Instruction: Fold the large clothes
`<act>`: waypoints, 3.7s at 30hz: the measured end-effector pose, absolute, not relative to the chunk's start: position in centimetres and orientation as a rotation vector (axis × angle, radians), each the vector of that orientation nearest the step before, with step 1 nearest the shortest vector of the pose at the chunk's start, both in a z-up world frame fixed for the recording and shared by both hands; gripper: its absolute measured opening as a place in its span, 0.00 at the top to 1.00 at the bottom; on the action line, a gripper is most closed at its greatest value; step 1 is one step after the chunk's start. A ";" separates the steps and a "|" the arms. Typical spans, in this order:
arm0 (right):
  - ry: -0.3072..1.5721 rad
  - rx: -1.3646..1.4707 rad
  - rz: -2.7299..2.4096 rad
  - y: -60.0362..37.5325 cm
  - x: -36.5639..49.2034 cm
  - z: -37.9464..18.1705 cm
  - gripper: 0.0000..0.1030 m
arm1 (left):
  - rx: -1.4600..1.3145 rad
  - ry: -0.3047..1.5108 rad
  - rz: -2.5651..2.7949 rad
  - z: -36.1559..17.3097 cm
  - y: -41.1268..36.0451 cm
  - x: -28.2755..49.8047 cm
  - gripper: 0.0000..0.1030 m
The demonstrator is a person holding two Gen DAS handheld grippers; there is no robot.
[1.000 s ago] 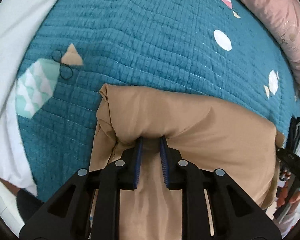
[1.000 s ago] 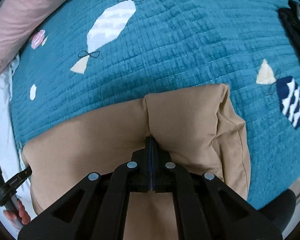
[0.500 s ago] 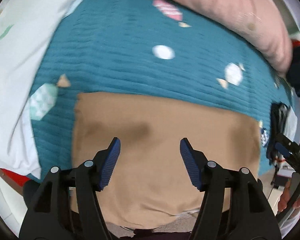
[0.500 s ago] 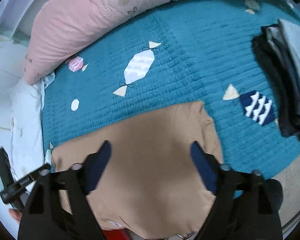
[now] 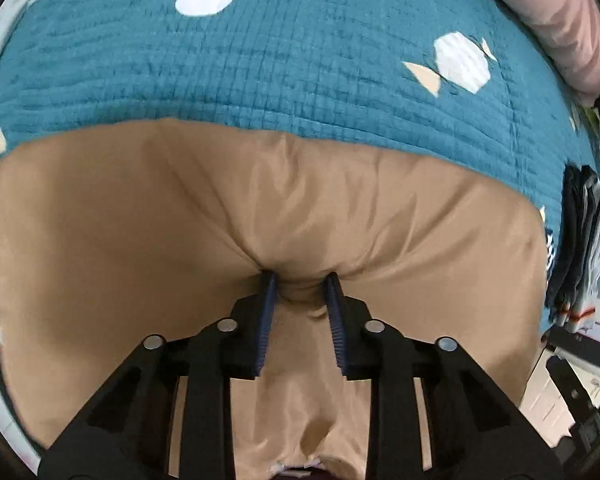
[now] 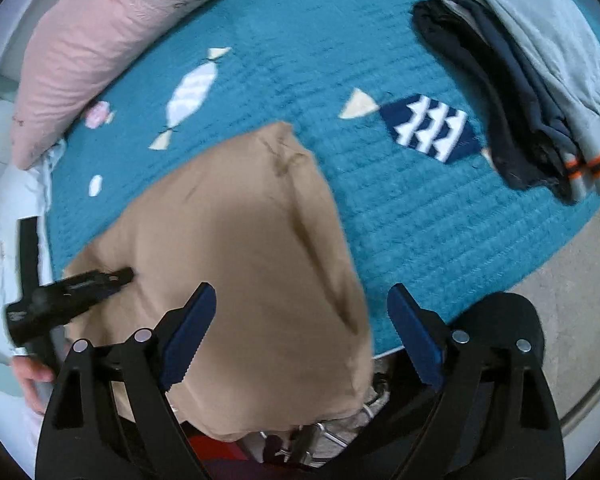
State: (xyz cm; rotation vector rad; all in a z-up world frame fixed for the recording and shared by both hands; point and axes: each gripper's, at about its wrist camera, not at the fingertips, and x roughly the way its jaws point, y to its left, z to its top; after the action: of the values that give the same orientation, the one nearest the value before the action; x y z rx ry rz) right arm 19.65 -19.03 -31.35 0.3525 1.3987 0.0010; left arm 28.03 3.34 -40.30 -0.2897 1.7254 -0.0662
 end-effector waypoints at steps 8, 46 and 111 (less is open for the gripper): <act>1.382 0.378 -0.012 -20.1 18.3 -30.8 0.18 | -0.324 1.800 -0.153 -38.9 2.9 21.5 0.96; 1.440 0.430 0.019 -21.2 17.1 -31.6 0.12 | -0.263 1.805 -0.122 -35.5 0.9 18.5 0.98; 1.459 0.046 0.557 14.0 18.1 -24.2 0.79 | -0.320 1.514 0.093 -28.8 20.4 14.9 0.60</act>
State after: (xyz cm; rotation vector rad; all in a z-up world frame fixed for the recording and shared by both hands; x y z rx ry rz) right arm 18.09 13.99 -24.19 0.0458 1.4587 0.5574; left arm 14.86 20.42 -28.76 -0.3197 1.5140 0.0930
